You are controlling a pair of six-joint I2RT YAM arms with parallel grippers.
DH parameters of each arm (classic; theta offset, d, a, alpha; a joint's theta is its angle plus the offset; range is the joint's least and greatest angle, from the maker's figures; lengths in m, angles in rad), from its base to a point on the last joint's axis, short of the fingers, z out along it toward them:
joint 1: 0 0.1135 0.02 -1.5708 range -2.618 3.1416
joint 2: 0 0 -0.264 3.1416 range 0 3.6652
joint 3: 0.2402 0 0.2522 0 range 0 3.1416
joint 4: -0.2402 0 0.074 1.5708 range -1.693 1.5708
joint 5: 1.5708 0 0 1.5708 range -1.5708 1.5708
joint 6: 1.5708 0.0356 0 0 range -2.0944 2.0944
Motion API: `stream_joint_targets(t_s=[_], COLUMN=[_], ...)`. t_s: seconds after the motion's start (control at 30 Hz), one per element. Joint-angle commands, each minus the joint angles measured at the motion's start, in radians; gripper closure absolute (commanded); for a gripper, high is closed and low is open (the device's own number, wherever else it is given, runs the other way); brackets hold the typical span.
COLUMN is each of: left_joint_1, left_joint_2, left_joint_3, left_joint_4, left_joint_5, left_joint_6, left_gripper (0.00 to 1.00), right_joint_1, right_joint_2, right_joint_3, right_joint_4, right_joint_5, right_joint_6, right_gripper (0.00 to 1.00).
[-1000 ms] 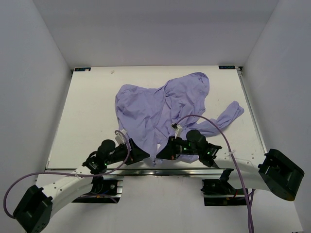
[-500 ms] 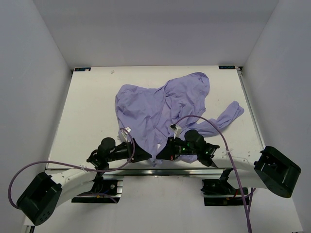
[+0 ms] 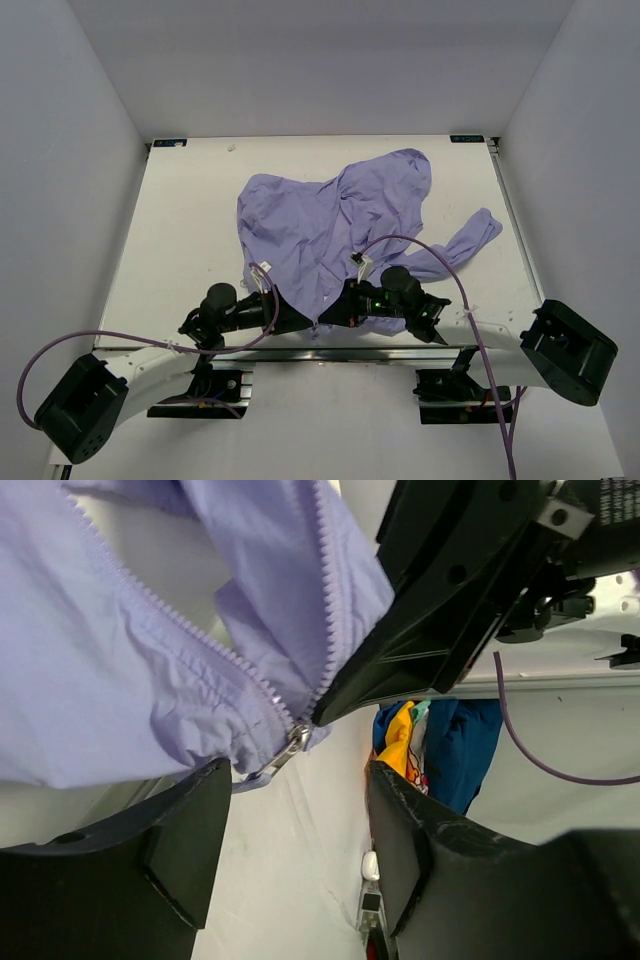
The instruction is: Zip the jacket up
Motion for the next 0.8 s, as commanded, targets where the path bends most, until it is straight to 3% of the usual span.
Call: stream_joint_targets(t_s=[0.0, 0.03, 0.1, 0.2, 0.33, 0.6, 0.77], left_joint_1=[0.005, 0.005, 0.005, 0.005, 0.005, 0.005, 0.005], left_joint_2=[-0.015, -0.042, -0.084, -0.165, -0.144, 0.13, 0.158], left_joint_3=[0.02, 0.02, 0.024, 0.01, -0.01, -0.005, 0.003], left_joint_4=[-0.055, -0.105, -0.21, -0.25, -0.149, 0.136, 0.242], left_joint_5=[0.009, 0.006, -0.028, -0.056, -0.056, 0.009, 0.012], left_joint_6=[0.015, 0.018, 0.034, 0.041, 0.015, -0.032, -0.051], left_gripper=[0.33, 0.3, 0.16, 0.02, 0.02, 0.02, 0.06], right_joint_1=[-0.001, -0.001, -0.001, -0.001, -0.001, -0.001, -0.001], right_joint_2=[-0.016, -0.024, -0.048, -0.064, -0.055, -0.05, -0.038], right_joint_3=[0.037, 0.038, 0.038, 0.034, 0.031, 0.032, 0.029], right_joint_4=[0.06, 0.042, 0.02, -0.012, -0.002, 0.017, 0.021], right_joint_5=[0.007, 0.01, 0.019, 0.02, -0.006, -0.029, -0.036], right_joint_6=[0.001, -0.004, -0.015, -0.025, -0.022, -0.026, -0.022], right_gripper=[1.0, 1.0, 1.0, 1.0, 1.0, 1.0, 1.0])
